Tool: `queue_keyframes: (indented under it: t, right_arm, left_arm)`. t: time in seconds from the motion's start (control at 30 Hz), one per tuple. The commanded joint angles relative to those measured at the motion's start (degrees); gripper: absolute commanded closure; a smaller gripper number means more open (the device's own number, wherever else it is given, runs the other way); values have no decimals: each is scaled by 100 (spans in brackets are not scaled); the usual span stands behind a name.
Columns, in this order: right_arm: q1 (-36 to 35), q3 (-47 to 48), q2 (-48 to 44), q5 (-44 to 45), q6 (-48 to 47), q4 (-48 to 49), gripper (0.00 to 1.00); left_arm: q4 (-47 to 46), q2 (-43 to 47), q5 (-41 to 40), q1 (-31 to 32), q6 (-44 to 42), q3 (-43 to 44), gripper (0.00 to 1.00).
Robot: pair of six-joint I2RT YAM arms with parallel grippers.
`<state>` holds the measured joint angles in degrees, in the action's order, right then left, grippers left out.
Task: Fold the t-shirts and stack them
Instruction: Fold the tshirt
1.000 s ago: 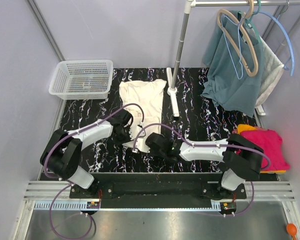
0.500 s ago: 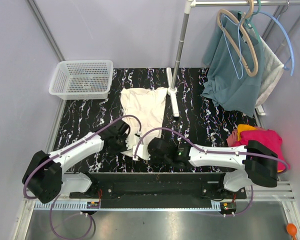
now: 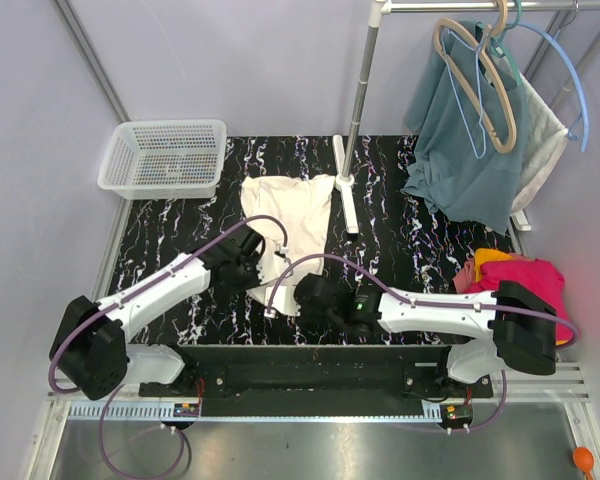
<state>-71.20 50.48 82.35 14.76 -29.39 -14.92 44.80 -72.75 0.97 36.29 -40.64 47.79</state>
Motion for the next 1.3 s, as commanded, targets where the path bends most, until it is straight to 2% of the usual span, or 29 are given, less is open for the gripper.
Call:
queue_keyframes:
  t: [0.0,0.5,0.7,1.0,1.27]
  right_arm:
    - [45,392,-272,580,-243,173,100]
    - [1072,1210,-290,1002,-770,217,100]
    - [1547,1491,62,774,-937,393,100]
    - [2452,2141,1019,282,-1122,665,100]
    - [3076,2537,1740,62,-1315,920,100]
  left_arm:
    - [-419,-134,-80,-78,47,547,100]
    - [-507,-845,-203,-922,-374,1830,100]
    - [-525,-1776,-141,-1203,-550,2743,100]
    - [-472,-3515,-132,-1616,-770,4587,100]
    - [-419,-4422,-247,-1792,-823,5653,100]
